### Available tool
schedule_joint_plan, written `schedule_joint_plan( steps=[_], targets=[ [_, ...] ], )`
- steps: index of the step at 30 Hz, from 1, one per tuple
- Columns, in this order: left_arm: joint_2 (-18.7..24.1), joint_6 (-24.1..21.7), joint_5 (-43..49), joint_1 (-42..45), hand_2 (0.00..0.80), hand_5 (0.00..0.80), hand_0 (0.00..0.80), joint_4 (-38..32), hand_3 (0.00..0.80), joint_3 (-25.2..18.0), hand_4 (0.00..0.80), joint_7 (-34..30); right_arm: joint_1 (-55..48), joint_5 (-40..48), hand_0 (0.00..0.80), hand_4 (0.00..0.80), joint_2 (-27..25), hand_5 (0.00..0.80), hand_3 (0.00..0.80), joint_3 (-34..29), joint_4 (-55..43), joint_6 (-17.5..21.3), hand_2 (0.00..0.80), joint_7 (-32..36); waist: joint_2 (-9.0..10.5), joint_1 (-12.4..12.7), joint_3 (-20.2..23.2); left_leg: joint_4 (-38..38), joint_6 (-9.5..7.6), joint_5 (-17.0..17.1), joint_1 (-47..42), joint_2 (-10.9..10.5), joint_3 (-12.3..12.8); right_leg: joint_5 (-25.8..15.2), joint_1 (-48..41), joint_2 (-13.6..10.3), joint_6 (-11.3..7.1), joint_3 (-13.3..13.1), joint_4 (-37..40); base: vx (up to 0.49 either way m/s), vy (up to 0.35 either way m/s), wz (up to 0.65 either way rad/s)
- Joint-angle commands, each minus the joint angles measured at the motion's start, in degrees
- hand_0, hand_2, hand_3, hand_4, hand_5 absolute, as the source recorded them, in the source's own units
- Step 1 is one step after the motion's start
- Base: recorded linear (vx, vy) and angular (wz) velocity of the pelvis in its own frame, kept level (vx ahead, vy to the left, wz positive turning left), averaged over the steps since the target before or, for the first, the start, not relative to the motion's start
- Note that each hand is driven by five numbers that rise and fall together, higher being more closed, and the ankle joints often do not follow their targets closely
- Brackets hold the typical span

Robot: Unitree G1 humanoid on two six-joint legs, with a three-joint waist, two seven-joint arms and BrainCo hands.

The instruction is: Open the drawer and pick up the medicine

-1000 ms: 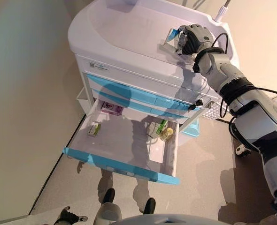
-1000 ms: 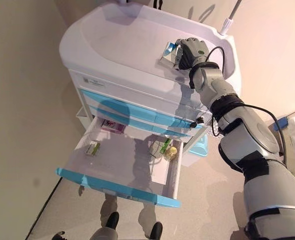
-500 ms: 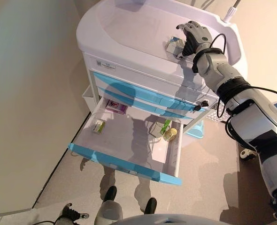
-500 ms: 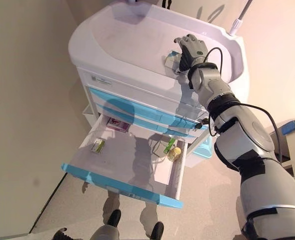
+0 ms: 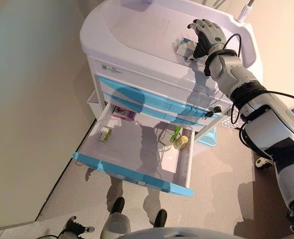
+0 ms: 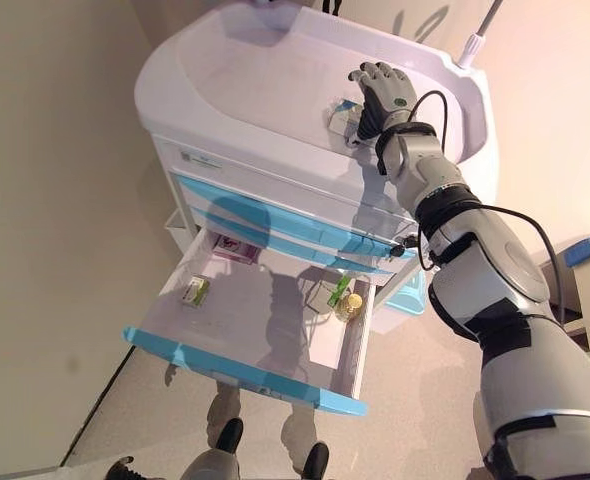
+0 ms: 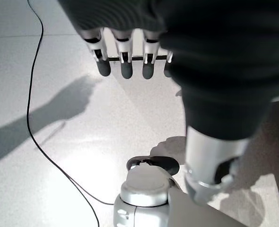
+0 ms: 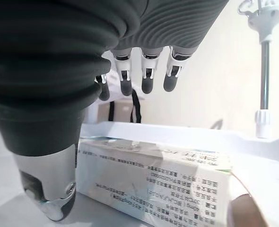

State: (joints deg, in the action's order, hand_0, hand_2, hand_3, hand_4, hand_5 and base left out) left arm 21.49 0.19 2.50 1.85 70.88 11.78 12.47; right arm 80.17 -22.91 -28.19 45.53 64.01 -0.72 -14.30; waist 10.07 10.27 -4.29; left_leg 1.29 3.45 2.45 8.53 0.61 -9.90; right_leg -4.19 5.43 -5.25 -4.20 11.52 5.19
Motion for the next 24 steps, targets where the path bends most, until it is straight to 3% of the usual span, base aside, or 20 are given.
schedule_joint_plan(
  steps=[1,11,24],
  targets=[
    [0.63,-0.69,-1.6,-2.85,0.0,0.0,0.0,2.42,0.0,0.86,0.0,0.94,3.5,0.07,0.0,0.0,-0.87,0.0,0.0,1.29,2.06,-0.26,0.0,-0.3,0.77,0.59,-1.31,0.96,-2.32,-0.37,0.07,-2.73,-1.34,-0.89,-0.04,-0.76,-4.04,0.13,-1.63,0.0,0.0,0.0],
    [0.57,-0.42,-2.41,-2.51,0.0,0.0,0.0,2.54,0.0,-0.25,0.0,1.12,-0.41,9.67,0.0,0.0,-4.25,0.0,0.0,-7.37,2.0,-0.5,0.0,-3.13,-0.28,-0.76,-0.39,1.44,-2.32,-0.55,-0.91,-2.54,-0.71,-0.77,-0.69,-0.84,-3.98,-0.27,-1.64,0.0,0.0,0.0],
    [0.32,-0.28,-2.01,-1.43,0.0,0.0,0.0,1.95,0.0,-2.02,0.0,-0.01,-9.54,16.06,0.0,0.0,-11.77,0.0,0.0,-16.28,-10.05,0.8,0.0,-5.1,-2.9,-3.28,0.81,2.35,-2.22,-0.6,-2.29,-2.01,1.51,-1.08,-0.99,-0.86,-4.06,-1.53,-0.96,-0.008,0.004,-0.07]
  ],
)
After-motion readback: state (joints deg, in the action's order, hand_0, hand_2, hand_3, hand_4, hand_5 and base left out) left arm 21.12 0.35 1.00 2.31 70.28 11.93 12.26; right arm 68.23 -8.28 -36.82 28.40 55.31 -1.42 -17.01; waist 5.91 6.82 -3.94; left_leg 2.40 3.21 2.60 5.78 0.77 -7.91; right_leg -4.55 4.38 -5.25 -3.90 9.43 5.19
